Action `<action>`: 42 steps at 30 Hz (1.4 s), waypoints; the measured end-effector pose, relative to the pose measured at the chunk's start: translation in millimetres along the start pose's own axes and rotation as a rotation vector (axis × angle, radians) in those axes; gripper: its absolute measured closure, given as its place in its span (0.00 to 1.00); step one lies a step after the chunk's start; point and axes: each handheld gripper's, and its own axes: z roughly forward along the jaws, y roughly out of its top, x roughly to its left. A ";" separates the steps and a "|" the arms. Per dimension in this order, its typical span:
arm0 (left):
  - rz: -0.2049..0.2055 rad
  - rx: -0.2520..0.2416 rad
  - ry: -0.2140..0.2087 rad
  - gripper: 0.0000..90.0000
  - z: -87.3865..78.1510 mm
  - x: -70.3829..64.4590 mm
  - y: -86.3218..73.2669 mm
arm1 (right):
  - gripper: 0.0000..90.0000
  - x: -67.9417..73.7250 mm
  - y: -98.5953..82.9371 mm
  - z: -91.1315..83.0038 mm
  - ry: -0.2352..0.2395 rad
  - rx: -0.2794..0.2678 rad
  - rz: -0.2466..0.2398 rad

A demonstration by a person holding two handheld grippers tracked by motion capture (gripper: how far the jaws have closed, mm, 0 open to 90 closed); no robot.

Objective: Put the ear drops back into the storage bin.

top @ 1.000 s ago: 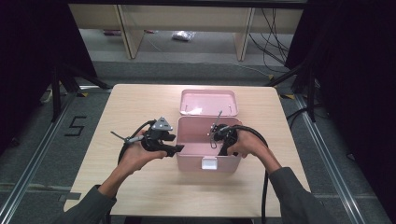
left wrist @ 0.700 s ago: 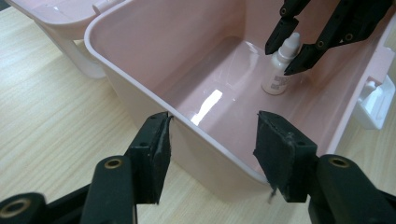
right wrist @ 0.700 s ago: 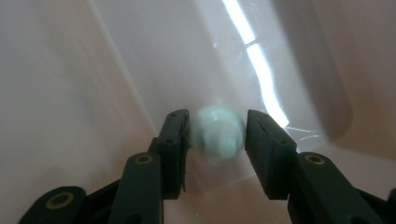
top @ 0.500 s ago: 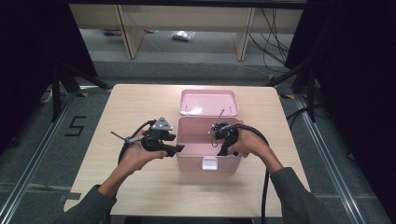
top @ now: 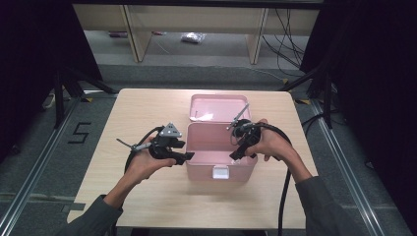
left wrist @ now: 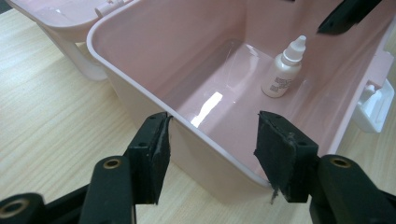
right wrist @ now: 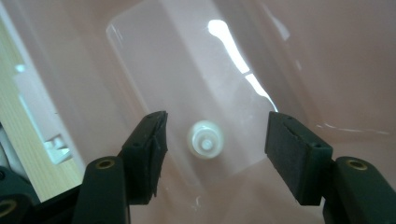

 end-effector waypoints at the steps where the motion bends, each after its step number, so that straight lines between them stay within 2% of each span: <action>1: 0.000 -0.001 -0.001 0.49 0.2 0.1 0.0 | 0.43 -1.5 -0.9 -4.1 -0.007 -0.014 0.000; 6: 0.003 -0.004 0.005 0.49 1.1 0.8 0.2 | 0.42 -7.0 -6.9 -21.4 -0.039 -0.085 0.057; 8: -0.003 -0.005 -0.002 0.49 1.2 1.4 0.2 | 0.42 -12.5 -9.9 -26.5 -0.073 -0.105 0.056; 9: -0.006 -0.007 -0.003 0.49 1.4 1.5 0.2 | 0.42 -12.5 -10.8 -28.2 -0.059 -0.126 0.084; 10: -0.007 -0.007 -0.001 0.49 1.5 1.5 0.3 | 0.42 -13.6 -12.0 -29.9 -0.066 -0.140 0.108; 15: -0.009 -0.012 -0.002 0.49 1.3 2.1 0.2 | 0.42 -24.5 -20.0 -35.8 -0.086 -0.199 0.156; 16: -0.009 -0.011 -0.002 0.49 1.3 2.3 0.2 | 0.42 -25.7 -21.1 -35.8 -0.094 -0.205 0.167; 17: -0.007 -0.010 0.003 0.48 1.4 2.3 0.3 | 0.42 -26.2 -22.8 -36.7 -0.097 -0.195 0.200; 19: -0.007 -0.009 0.004 0.48 1.7 2.5 0.3 | 0.42 -31.0 -25.8 -35.5 -0.104 -0.212 0.198; 20: -0.009 -0.011 0.004 0.48 2.0 2.5 0.2 | 0.42 -31.1 -26.6 -36.6 -0.101 -0.205 0.234; 22: -0.011 -0.011 0.004 0.48 2.3 2.6 0.3 | 0.42 -34.2 -27.8 -36.2 -0.116 -0.216 0.252; 23: -0.011 -0.010 0.005 0.48 2.4 2.7 0.3 | 0.42 -36.6 -29.1 -36.6 -0.108 -0.226 0.241; 31: -0.012 -0.011 0.004 0.48 3.6 3.9 0.4 | 0.42 -51.0 -36.2 -33.2 -0.130 -0.275 0.300; 35: -0.017 -0.003 0.002 0.48 6.0 7.1 0.8 | 0.42 -60.5 -38.5 -30.9 -0.134 -0.303 0.316; 36: -0.019 -0.001 0.006 0.48 6.6 7.6 0.8 | 0.42 -62.0 -38.5 -30.6 -0.136 -0.309 0.338; 42: -0.034 -0.017 0.014 0.46 7.7 14.7 3.9 | 0.42 -72.3 -37.7 -28.4 -0.146 -0.333 0.368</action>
